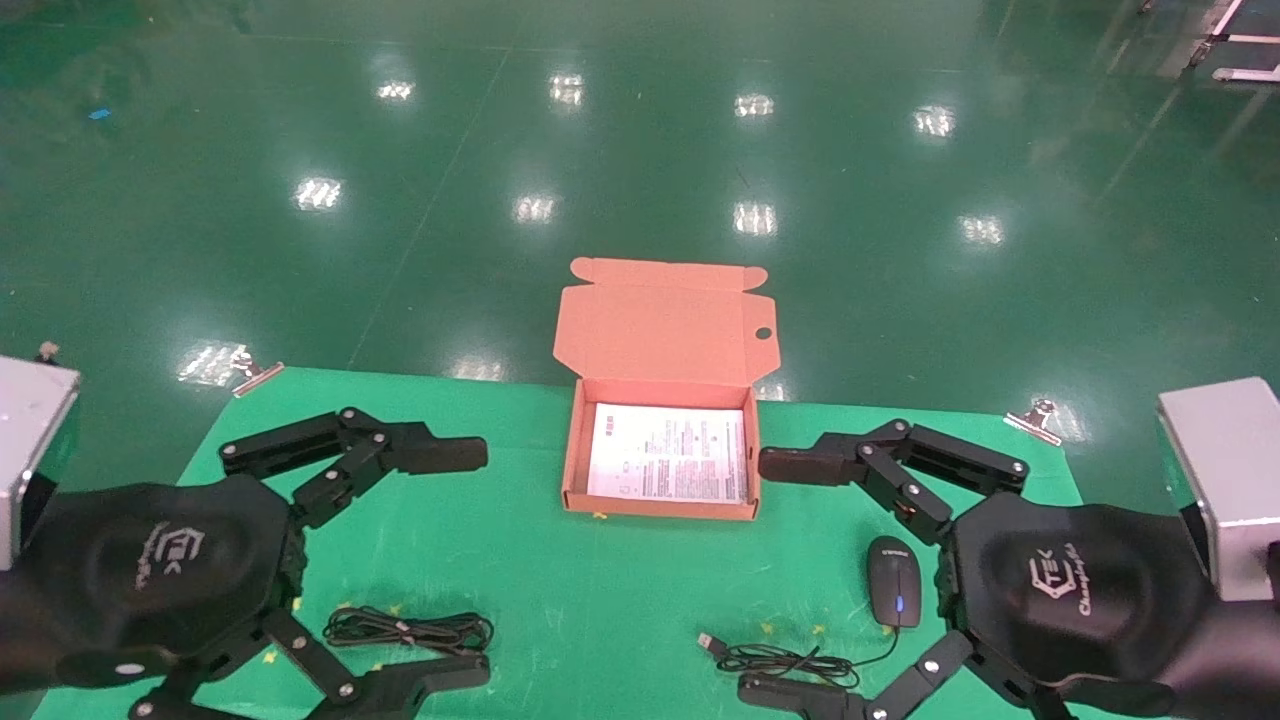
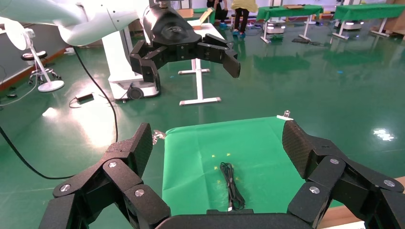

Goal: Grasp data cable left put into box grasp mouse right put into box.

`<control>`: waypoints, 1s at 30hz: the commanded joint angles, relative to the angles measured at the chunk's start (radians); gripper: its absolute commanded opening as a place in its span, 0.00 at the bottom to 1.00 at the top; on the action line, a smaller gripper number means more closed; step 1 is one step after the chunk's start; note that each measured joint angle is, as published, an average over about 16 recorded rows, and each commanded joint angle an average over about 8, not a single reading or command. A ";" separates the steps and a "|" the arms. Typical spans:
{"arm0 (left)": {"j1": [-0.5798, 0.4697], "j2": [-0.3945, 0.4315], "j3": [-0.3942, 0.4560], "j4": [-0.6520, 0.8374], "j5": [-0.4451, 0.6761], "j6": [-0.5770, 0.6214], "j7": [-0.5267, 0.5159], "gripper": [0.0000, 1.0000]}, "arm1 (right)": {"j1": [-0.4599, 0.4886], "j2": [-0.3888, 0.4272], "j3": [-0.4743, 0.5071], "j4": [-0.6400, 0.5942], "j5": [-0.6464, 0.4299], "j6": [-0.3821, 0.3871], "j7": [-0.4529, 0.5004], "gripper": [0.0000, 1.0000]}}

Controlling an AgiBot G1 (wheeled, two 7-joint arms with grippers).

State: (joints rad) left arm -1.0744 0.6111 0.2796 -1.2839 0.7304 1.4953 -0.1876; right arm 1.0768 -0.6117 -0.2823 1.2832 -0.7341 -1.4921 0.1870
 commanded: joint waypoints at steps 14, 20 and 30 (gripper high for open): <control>0.000 0.000 0.000 0.000 0.000 0.000 0.000 1.00 | 0.000 0.000 0.000 0.000 0.000 0.000 0.000 1.00; -0.001 0.002 0.002 0.001 0.002 -0.002 0.001 1.00 | 0.000 0.000 0.000 0.000 0.000 0.000 0.000 1.00; -0.058 -0.004 0.048 0.017 0.109 0.023 -0.012 1.00 | 0.075 -0.007 -0.030 0.029 -0.121 -0.009 -0.054 1.00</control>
State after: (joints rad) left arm -1.1541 0.6175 0.3451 -1.2595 0.8700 1.5222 -0.2039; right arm 1.1781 -0.6267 -0.3316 1.3134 -0.8946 -1.5129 0.1117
